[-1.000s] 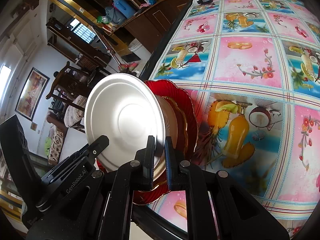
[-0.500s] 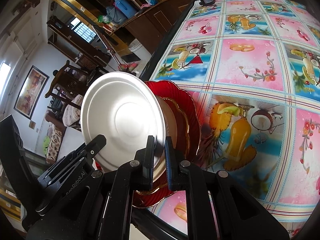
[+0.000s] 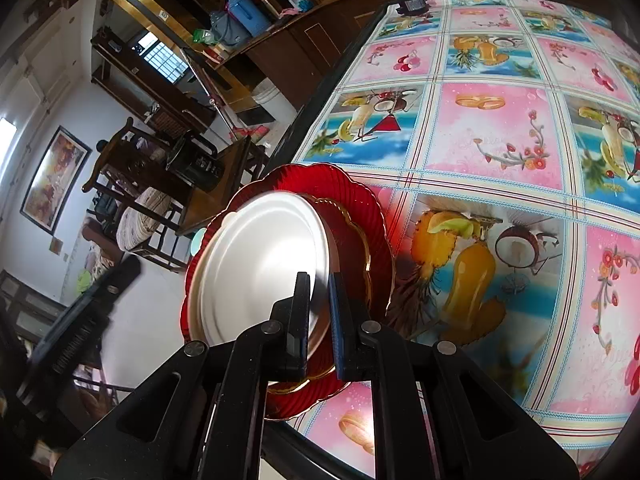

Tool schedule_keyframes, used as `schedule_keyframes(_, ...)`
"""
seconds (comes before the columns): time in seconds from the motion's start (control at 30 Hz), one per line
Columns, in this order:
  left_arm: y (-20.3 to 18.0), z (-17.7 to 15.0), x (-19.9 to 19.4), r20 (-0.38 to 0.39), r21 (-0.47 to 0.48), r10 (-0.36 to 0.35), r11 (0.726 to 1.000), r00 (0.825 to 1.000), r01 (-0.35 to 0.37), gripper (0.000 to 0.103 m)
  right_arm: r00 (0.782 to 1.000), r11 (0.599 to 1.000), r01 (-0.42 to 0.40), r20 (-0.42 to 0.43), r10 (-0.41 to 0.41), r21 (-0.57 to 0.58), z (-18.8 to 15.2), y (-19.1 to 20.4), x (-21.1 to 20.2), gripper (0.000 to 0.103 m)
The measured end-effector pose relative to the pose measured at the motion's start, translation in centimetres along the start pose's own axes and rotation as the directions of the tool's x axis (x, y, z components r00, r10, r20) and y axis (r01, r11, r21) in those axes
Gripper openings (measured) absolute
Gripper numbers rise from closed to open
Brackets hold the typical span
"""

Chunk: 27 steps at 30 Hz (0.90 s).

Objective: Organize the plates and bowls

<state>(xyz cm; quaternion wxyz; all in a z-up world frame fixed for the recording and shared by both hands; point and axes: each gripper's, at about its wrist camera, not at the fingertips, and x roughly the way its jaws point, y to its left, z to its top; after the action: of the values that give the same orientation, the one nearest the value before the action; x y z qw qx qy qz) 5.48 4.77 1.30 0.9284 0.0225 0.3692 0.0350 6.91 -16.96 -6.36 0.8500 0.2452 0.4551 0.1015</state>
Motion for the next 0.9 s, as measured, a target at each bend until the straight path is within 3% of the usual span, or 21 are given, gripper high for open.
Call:
schedule_keyframes(0.5, -3.1, -0.8, 0.2, -0.048, 0.068, -0.057, 0.996, 0.997, 0.061, 0.047, 0.998, 0.998, -0.039, 0.059, 0.036, 0.052, 0.7, -1.9, -2.5, 0.009)
schedule_keyframes(0.63, -4.9, -0.9, -0.3, -0.059, 0.096, -0.089, 0.991, 0.994, 0.094, 0.047, 0.997, 0.996, -0.066, 0.052, 0.062, 0.066, 0.8, -2.4, -2.8, 0.010)
schedule_keyframes(0.9, -9.9, -1.7, -2.1, -0.060, 0.197, -0.143, 0.969, 0.988, 0.152, 0.052, 0.991, 0.992, -0.079, 0.118, 0.067, 0.102, 1.2, -5.0, -6.0, 0.010)
